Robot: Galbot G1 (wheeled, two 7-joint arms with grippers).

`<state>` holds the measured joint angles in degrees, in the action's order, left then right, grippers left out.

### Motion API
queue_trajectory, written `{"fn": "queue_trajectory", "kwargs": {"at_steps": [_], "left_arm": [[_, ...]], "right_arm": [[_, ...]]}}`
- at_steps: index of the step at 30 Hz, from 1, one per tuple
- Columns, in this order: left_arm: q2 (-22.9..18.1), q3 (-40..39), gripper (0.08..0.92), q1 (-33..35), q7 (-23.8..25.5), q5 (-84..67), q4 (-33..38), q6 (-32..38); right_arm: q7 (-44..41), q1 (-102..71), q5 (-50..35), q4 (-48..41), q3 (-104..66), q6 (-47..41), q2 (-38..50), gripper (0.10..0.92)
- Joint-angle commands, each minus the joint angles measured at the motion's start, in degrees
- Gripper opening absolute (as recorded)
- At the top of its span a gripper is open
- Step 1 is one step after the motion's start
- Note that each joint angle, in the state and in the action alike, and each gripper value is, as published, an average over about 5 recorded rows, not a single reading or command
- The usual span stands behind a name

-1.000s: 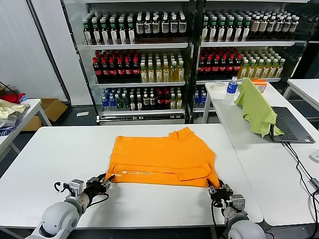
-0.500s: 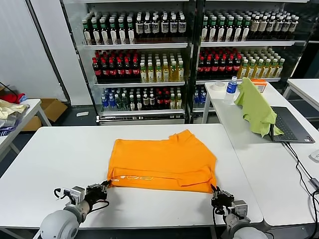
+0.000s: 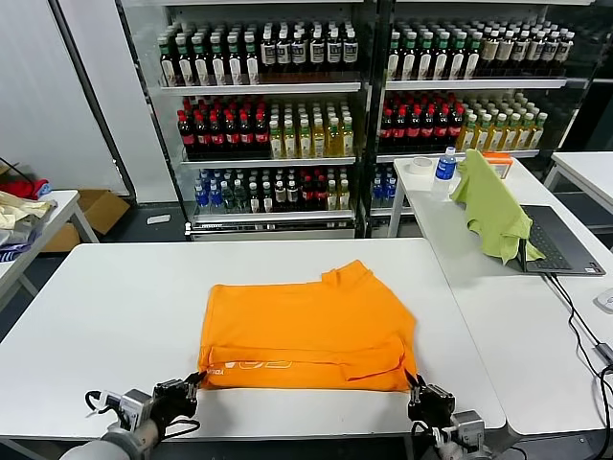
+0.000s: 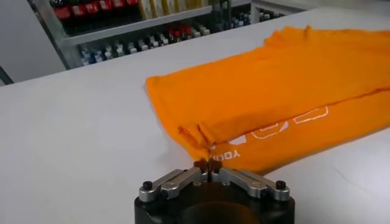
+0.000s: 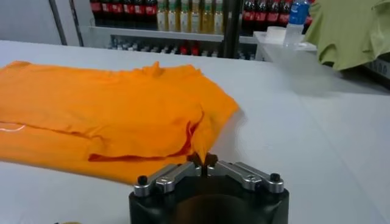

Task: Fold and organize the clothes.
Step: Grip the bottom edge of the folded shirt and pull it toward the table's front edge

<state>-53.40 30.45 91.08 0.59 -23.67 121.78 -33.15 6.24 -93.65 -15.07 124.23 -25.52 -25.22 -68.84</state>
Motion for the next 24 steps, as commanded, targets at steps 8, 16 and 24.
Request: {"fn": "queue_trajectory", "kwargs": {"at_steps": [8, 16, 24], "left_arm": [[0.64, 2.48, 0.086, 9.24, 0.23, 7.67, 4.63, 0.02], [1.33, 4.14, 0.283, 6.33, -1.41, 4.47, 7.66, -0.01], [3.95, 7.06, 0.508, -0.66, -1.83, -4.92, 7.58, 0.51]], "right_arm": [[1.5, -6.81, 4.72, 3.59, -0.84, 2.01, -1.22, 0.13], [1.32, -8.93, 3.91, 10.36, -3.83, -1.39, -0.3, 0.313], [2.26, 1.34, -3.52, 11.27, -7.96, -6.08, 2.95, 0.547]]}}
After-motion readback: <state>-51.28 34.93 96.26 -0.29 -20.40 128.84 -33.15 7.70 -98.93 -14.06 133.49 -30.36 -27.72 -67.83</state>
